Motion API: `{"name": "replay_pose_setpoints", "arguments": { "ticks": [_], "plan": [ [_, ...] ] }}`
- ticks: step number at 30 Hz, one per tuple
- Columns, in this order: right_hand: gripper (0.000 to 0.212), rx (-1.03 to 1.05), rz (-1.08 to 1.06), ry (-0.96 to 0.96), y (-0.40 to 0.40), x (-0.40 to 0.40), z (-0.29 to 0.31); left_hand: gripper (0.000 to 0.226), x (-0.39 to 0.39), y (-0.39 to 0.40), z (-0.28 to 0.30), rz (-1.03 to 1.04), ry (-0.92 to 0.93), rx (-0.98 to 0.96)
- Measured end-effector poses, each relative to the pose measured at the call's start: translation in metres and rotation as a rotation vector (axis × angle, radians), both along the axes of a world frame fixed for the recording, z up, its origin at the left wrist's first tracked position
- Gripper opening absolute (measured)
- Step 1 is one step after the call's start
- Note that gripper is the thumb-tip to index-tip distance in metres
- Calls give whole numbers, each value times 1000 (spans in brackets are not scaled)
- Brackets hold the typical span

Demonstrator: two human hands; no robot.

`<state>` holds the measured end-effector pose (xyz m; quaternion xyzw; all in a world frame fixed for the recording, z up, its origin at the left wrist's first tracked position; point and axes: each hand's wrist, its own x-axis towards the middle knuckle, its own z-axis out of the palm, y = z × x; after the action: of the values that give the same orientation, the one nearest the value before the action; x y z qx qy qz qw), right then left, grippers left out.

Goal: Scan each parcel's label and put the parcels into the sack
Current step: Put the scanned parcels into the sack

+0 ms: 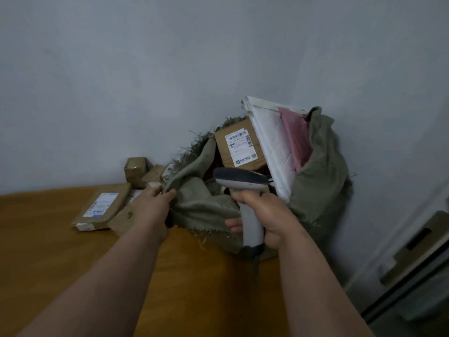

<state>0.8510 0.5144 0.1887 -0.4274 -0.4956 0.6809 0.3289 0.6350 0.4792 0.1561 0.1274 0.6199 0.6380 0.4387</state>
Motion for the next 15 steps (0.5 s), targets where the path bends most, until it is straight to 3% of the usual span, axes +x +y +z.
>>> {"name": "replay_pose_setpoints", "arguments": {
  "ticks": [4, 8, 12, 15],
  "plan": [
    [23, 144, -14, 40, 7, -18, 5, 62, -6, -17, -16, 48, 3, 32],
    [25, 349, 13, 59, 1, -49, 11, 57, -31, -36, -30, 154, -11, -17],
    [28, 320, 148, 145, -14, -101, 10, 44, -68, -60, -50, 304, -34, -85],
    [27, 250, 261, 104, -26, -147, -8, 42, -98, -76, -67, 351, -28, -129]
  ]
}}
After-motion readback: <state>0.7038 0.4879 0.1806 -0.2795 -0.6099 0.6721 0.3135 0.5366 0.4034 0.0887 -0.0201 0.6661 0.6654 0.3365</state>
